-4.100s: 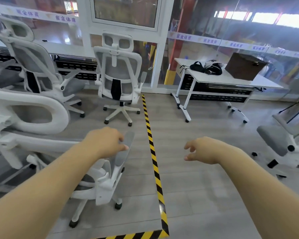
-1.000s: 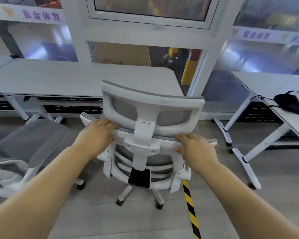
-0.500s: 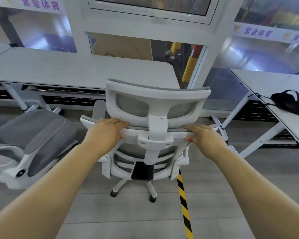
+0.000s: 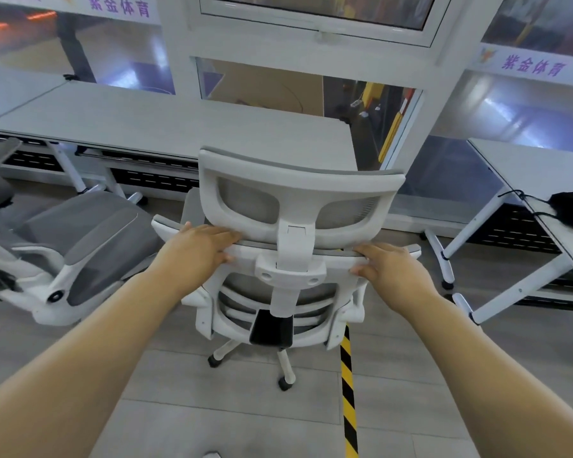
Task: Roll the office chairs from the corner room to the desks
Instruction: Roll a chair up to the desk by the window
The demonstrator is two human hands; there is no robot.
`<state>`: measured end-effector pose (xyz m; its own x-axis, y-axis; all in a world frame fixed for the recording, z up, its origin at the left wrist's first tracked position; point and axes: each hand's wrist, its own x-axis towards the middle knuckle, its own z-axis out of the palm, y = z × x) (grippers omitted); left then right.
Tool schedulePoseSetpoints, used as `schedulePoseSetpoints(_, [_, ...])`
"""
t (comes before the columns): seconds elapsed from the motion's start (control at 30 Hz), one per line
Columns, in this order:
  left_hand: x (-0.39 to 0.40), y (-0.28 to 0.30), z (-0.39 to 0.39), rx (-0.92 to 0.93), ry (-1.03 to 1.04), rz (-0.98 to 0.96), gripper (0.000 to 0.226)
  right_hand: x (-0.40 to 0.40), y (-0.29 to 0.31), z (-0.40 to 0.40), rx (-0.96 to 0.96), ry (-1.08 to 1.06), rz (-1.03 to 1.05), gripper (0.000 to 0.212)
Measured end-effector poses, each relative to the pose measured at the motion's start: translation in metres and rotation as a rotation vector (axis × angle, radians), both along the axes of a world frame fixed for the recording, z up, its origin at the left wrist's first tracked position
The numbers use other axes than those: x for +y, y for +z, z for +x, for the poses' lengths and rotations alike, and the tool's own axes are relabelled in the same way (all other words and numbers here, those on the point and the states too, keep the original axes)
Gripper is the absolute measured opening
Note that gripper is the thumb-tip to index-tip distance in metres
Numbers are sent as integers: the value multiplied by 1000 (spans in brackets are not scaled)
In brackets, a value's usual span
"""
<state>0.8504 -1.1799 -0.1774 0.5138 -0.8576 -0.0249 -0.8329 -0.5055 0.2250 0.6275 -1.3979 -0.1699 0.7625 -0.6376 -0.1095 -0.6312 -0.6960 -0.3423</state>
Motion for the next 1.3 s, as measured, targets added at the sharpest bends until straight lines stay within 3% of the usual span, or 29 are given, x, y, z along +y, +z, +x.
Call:
schedulePoseSetpoints(0.37, [-14, 0, -9, -5, -2, -18, 43, -6, 9, -10, -32, 44, -3, 36])
schedulePoseSetpoints(0.67, [-9, 12, -29, -8, 83, -6, 53, -8, 31, -17, 119, 101, -68, 44])
schedulePoseSetpoints(1.03, [44, 52, -27, 8, 172, 208, 40, 20, 85, -12, 345, 274, -136, 51])
schedulePoseSetpoints(1.17, [77, 61, -11, 29, 211, 213, 18, 56, 103, 14, 312, 395, -144, 52])
schedulePoseSetpoints(1.3, [120, 67, 15, 43, 294, 208, 36, 95, 114, 55, 284, 478, -189, 54])
